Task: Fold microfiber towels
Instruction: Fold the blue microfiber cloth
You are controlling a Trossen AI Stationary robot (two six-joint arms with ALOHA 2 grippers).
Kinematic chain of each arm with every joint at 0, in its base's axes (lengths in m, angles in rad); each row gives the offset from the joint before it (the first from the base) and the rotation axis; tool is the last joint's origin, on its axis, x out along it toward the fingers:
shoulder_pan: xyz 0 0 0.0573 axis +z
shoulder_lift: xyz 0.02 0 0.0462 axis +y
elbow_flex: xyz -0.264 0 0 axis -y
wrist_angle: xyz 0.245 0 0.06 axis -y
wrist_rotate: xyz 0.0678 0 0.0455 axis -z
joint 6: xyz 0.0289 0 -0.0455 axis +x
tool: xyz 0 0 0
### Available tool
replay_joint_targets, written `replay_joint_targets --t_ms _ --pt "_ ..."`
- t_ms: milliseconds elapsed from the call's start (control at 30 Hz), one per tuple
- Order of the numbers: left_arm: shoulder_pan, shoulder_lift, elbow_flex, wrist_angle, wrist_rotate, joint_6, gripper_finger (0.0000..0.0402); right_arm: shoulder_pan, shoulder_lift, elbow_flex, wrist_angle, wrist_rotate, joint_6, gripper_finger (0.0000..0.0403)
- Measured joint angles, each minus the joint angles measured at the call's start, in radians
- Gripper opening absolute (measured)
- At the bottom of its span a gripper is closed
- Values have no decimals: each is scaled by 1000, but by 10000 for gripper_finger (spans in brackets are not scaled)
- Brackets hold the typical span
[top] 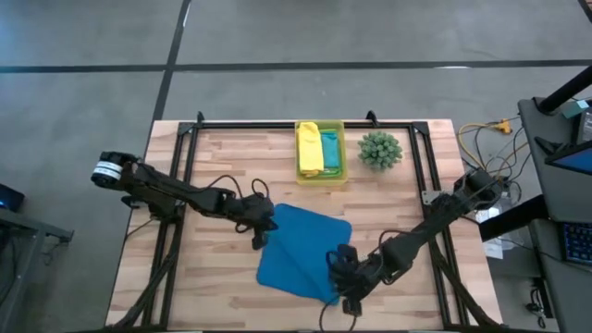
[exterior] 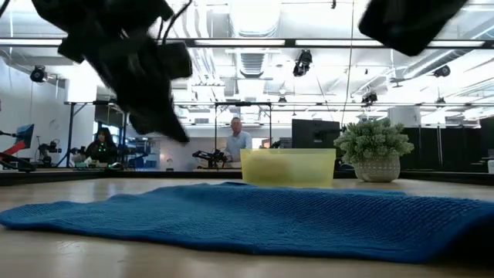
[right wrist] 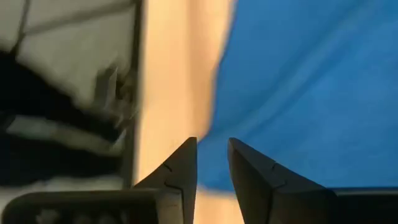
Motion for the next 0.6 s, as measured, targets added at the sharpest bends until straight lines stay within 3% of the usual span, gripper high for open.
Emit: replay_joint_targets --t_ms 100,167,367,600 --pt "-13 -32 2 10 91 21 0 -11 -30 -39 -5 188 58 83" --pt "-36 -30 -1 8 138 38 0 -43 -40 -93 -2 247 130 72" --pt "-115 67 5 31 152 33 0 -182 -23 -275 144 225 266 15" --pt "-156 212 19 73 193 -46 0 -322 -20 -401 215 141 281 9"
